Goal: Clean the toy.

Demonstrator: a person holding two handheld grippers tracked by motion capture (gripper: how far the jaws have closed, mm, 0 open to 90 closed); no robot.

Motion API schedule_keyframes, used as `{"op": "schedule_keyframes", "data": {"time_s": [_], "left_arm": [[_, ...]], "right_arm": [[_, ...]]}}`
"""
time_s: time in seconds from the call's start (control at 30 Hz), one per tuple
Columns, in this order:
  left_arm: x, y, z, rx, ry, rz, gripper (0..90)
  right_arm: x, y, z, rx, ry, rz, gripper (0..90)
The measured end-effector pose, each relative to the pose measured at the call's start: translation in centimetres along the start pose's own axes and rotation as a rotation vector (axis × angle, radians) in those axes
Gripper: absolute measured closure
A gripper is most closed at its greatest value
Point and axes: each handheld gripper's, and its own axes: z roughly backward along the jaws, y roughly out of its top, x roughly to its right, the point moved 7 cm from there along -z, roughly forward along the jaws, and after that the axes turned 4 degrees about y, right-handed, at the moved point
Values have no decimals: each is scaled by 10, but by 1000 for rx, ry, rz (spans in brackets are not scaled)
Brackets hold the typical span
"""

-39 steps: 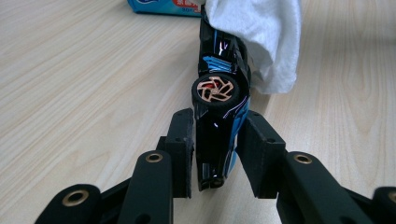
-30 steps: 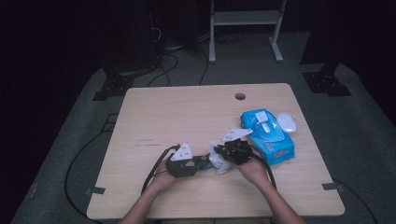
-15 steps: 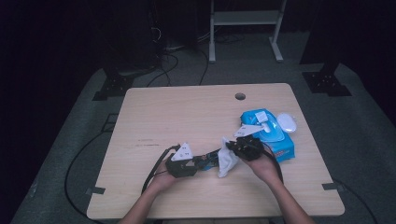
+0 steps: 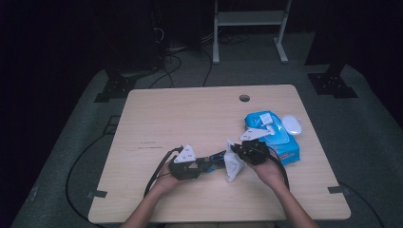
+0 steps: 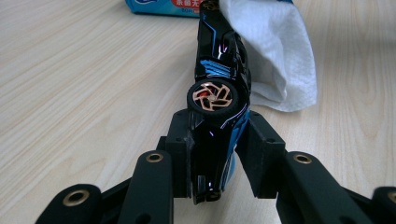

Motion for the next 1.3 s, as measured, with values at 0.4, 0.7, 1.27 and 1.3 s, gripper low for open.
{"op": "schedule_keyframes", "data": {"time_s": [0.4, 0.7, 1.27, 1.3], "left_arm": [[0, 0, 0, -5, -30, 27, 630], [0, -3, -3, -28, -39, 61, 583], [2, 1, -2, -5, -85, 143, 448], [3, 1, -3, -14, -74, 129, 449]], "right_arm": [[-12, 1, -8, 11, 76, 8, 873], [-12, -7, -1, 42, 98, -26, 873], [-20, -17, 6, 107, 92, -11, 874], [-19, -17, 6, 108, 89, -17, 874]]}}
